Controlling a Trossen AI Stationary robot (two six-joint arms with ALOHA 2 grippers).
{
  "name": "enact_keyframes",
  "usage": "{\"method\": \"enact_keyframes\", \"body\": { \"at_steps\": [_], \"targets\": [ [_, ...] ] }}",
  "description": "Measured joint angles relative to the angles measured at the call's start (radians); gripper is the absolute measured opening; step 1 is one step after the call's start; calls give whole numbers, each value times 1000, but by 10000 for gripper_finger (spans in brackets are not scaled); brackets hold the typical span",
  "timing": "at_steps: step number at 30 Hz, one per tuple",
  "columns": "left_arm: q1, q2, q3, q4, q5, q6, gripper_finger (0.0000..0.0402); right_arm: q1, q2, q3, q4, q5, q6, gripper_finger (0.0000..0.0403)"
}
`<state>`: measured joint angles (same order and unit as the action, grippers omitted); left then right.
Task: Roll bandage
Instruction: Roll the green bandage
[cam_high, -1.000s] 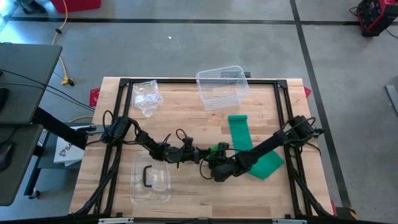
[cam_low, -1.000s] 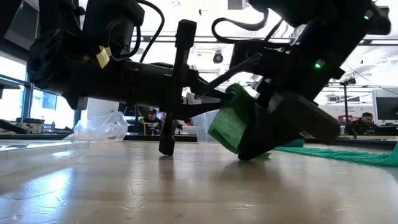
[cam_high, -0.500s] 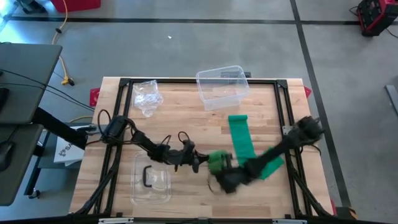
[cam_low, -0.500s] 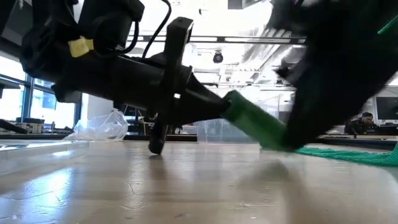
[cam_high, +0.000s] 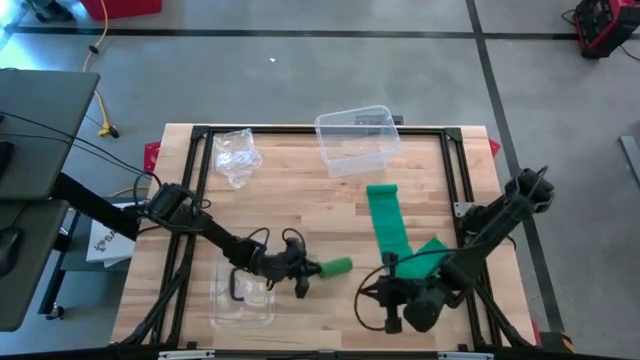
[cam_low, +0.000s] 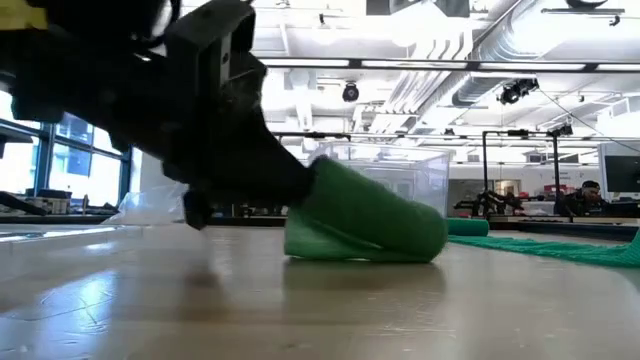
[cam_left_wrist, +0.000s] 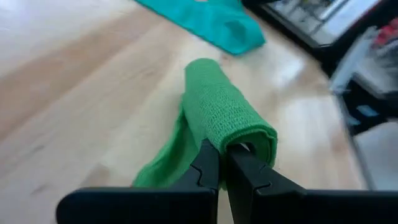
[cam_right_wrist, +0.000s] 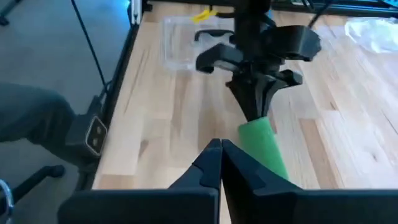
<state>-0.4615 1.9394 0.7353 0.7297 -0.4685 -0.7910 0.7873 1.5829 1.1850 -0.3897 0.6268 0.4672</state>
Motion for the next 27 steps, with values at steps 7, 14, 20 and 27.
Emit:
{"method": "enact_keyframes", "body": {
  "at_steps": [7,14,20,27],
  "targets": [
    [-25,-66,6,68,-50,-28,3,-11,1,5,29,-89,15,0],
    [65,-13,-25,-12,-10,-223,3,-28,15,1,-9,-82,-22,0],
    [146,36,-43,50,71,-193,3,-146,61,-138,113,-241,-123,23],
    [88,-15,-47,209,129,-105,3,-236,6,-230,98,-358,-162,91]
  ]
}}
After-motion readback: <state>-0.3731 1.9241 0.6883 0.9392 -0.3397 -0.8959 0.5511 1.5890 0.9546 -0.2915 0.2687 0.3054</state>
